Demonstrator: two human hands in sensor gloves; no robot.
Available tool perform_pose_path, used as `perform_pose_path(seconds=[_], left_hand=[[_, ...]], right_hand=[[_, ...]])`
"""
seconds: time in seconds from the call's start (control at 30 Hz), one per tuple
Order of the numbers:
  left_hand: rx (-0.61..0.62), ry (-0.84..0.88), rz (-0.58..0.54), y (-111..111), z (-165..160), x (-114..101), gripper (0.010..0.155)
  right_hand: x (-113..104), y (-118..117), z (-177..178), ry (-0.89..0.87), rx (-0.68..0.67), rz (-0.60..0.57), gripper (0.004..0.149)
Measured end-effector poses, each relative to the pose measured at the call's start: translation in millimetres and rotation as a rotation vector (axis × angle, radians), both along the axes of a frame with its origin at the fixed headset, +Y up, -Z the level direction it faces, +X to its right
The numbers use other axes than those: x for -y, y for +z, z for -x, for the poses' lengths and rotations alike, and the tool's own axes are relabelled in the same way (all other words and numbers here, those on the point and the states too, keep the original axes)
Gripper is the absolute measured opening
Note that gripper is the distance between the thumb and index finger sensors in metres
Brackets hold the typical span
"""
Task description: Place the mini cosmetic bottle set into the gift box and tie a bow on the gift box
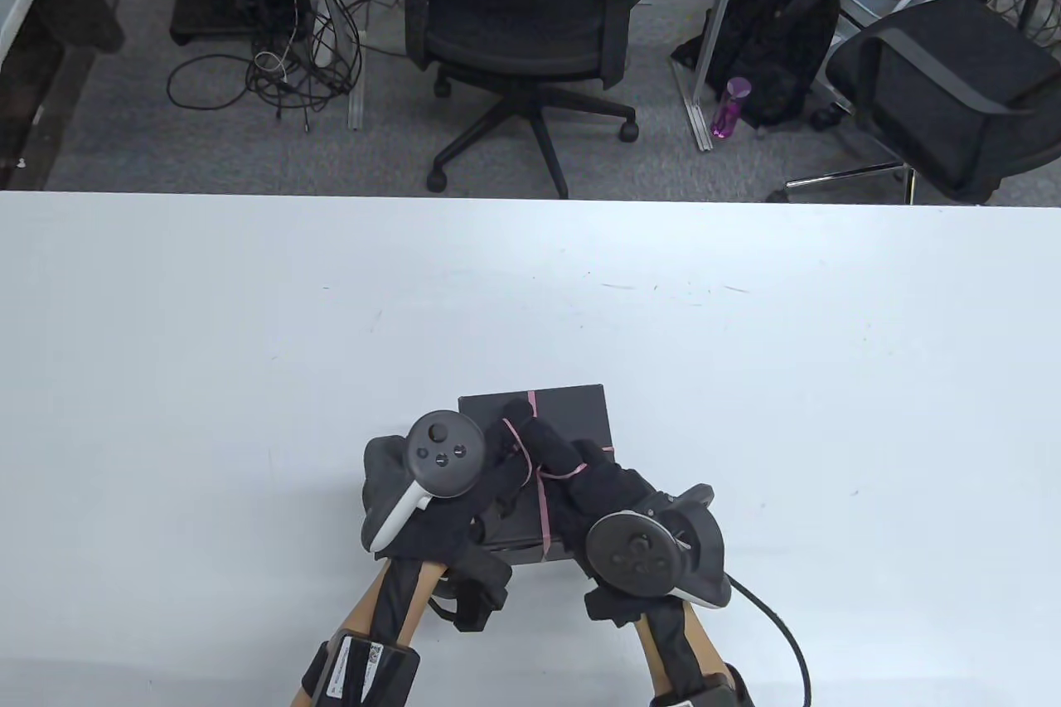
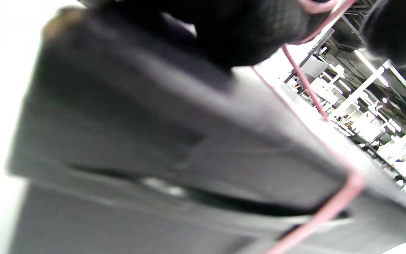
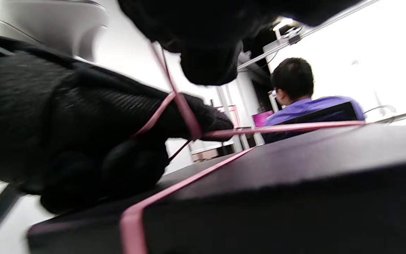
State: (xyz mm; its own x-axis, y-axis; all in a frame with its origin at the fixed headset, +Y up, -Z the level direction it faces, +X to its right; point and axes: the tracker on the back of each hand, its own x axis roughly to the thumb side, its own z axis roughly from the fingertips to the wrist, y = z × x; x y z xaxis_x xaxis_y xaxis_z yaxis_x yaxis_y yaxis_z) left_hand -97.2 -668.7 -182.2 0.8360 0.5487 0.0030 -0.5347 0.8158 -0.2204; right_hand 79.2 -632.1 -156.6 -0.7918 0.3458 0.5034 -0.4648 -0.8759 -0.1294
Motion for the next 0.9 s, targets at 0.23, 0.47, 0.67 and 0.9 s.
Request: perform_pose_path(seconds=[0.23, 0.47, 0.67, 0.9], left_hand=[[0.047, -0.071, -0.147, 10.4, -6.1, 1.4, 0.061], [0.113, -0.092, -0.247, 17.8, -7.8, 3.9, 0.064], [0.158, -0.072, -0.312, 23.6, -4.5, 6.4, 0.057], [0.209, 0.016, -0.461, 30.3, -1.2, 11.2, 0.051]], right_hand=[[6.4, -30.1, 6.9, -0.022, -0.004, 0.268, 0.045], [8.9, -38.5, 4.3, -0.029, -0.031, 0.353, 0.040], [25.2, -52.0, -9.2, -0.051, -0.066, 0.552, 0.039], [29.9, -66.0, -10.1, -0.025, -0.190, 0.695, 0.039]])
